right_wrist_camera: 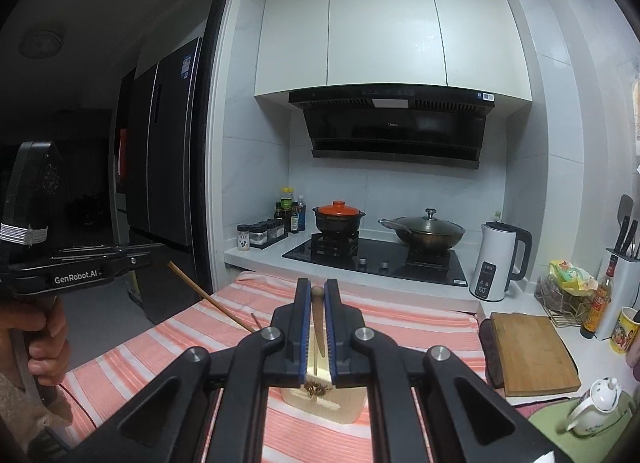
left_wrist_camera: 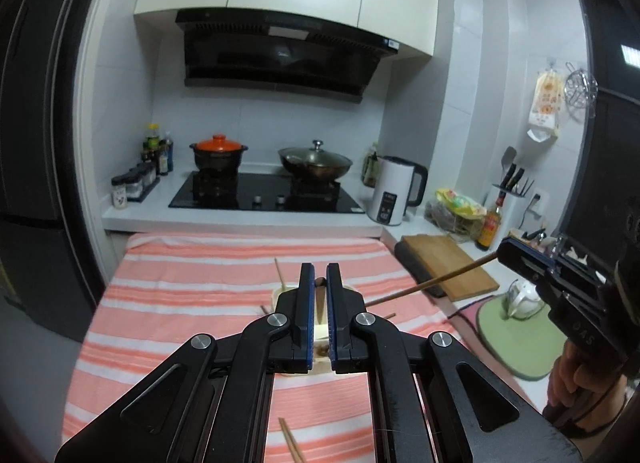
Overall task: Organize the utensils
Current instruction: 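Lift both held chopsticks and carry them above the cream box, then open both tools over the box to drop the chopsticks inside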
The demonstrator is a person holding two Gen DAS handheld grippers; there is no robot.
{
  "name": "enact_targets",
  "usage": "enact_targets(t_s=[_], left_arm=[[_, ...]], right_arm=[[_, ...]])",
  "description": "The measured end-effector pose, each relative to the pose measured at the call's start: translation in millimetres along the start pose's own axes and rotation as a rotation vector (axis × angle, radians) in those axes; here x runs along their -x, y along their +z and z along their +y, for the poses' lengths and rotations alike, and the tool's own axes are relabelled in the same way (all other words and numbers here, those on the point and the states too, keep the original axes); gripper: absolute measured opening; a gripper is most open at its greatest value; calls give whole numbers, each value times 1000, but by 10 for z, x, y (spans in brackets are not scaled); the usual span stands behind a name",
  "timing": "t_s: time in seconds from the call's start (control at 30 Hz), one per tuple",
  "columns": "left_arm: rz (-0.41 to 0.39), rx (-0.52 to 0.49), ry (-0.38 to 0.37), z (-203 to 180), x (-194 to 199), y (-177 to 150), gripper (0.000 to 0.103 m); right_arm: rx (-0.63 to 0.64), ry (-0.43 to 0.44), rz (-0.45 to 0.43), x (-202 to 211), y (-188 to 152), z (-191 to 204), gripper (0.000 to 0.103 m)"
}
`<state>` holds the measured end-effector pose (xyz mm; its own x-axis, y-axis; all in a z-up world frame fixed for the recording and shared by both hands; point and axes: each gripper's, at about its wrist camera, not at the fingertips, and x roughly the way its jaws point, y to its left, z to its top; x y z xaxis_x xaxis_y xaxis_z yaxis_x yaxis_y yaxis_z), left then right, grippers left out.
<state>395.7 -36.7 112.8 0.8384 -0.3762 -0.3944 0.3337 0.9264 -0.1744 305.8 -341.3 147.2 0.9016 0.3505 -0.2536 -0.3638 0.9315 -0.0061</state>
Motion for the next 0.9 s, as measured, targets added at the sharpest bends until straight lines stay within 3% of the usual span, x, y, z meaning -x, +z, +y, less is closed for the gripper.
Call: enact_targets(t_s=[0.2, 0.53, 0.9], left_arm=[[140, -6, 29, 36, -775, 235, 3], [304, -5, 48, 123, -1595, -24, 3], [339, 11, 42, 172, -1913, -230, 4]], right_arm=[[-47, 13, 139, -689, 153, -246, 7], [-161, 46, 427, -1659, -175, -517, 7], [-166, -1, 505, -2098, -472, -593, 7]])
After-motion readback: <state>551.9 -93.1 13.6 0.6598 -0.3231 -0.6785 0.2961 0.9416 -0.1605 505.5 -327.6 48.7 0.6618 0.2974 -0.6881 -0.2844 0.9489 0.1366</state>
